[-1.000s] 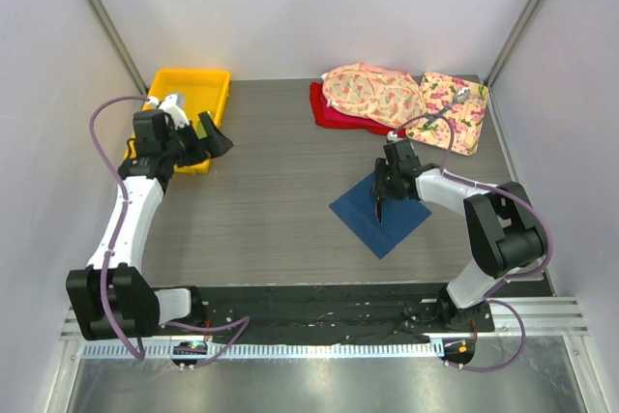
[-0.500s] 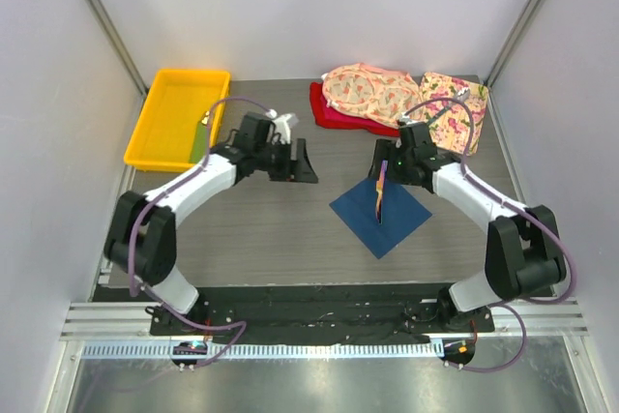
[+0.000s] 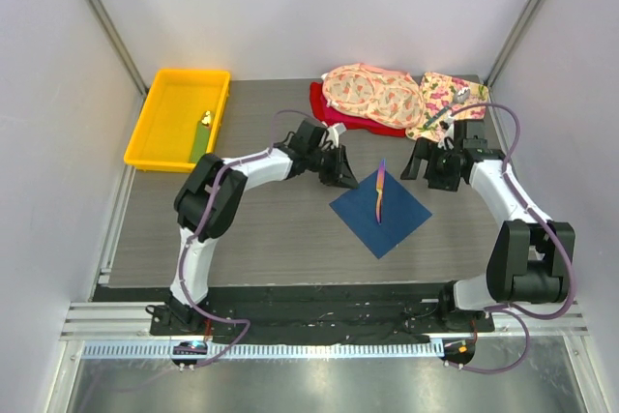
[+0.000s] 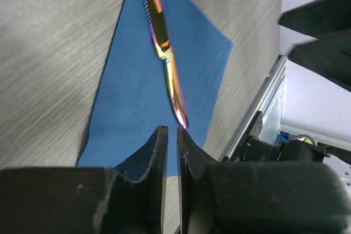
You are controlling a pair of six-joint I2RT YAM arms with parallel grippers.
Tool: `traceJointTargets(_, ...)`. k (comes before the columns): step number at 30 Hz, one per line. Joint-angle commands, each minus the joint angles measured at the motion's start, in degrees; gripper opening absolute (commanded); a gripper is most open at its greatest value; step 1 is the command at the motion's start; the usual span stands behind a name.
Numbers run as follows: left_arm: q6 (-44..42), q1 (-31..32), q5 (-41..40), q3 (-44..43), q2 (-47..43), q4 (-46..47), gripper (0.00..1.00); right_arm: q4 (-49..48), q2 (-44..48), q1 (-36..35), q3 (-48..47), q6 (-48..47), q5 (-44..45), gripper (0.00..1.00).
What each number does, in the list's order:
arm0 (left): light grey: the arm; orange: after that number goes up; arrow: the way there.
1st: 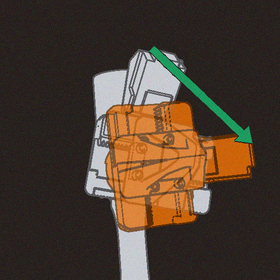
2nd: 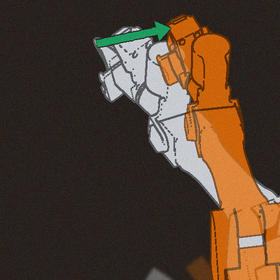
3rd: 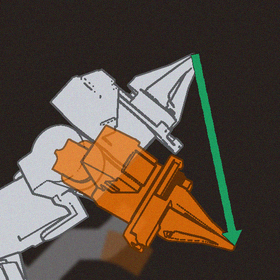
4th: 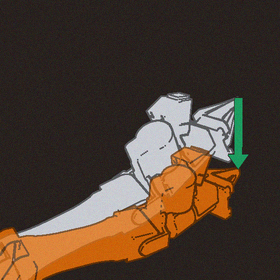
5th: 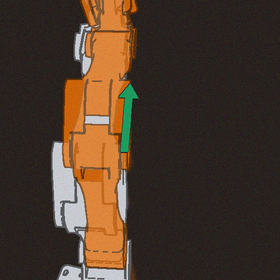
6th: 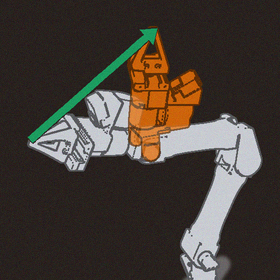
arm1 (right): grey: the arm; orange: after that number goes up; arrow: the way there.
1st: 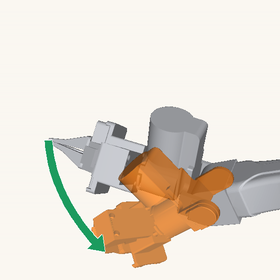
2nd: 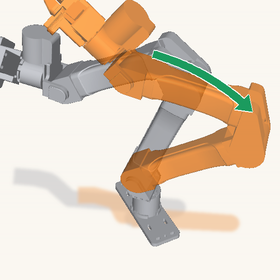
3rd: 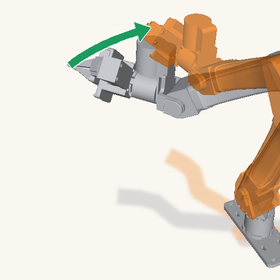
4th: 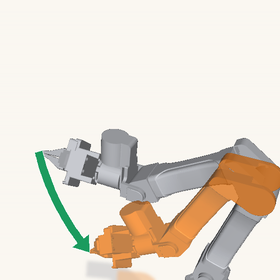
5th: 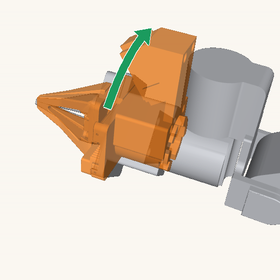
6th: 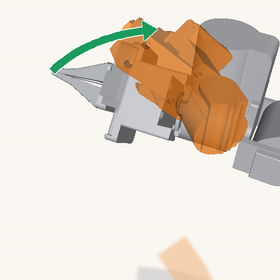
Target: Place the utensils on the paper napkin and roll it up
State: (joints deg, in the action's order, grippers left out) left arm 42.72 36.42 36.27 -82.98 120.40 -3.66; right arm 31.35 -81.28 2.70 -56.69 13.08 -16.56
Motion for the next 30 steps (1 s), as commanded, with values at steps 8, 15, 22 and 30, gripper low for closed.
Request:
traceJointTargets(8,0.71,0.67,-4.63,3.62,1.94,-2.30,0.02,2.22,-5.29,-0.06,-2.02,-2.97,-8.49,0.75)
traceJointTargets(15,-1.15,-2.32,-6.65,5.45,2.03,-8.29,0.00,1.69,-6.79,-0.06,-2.90,-2.71,-8.67,0.75)
traceJointTargets(22,-0.97,-6.71,-9.72,13.54,-2.36,-9.17,0.00,0.73,-8.72,-0.15,-3.87,-2.27,-9.28,0.74)
traceJointTargets(30,-0.62,-13.22,-13.15,21.62,-8.25,-10.92,0.00,-0.41,-11.71,-2.69,-5.89,-2.10,-11.57,0.54)
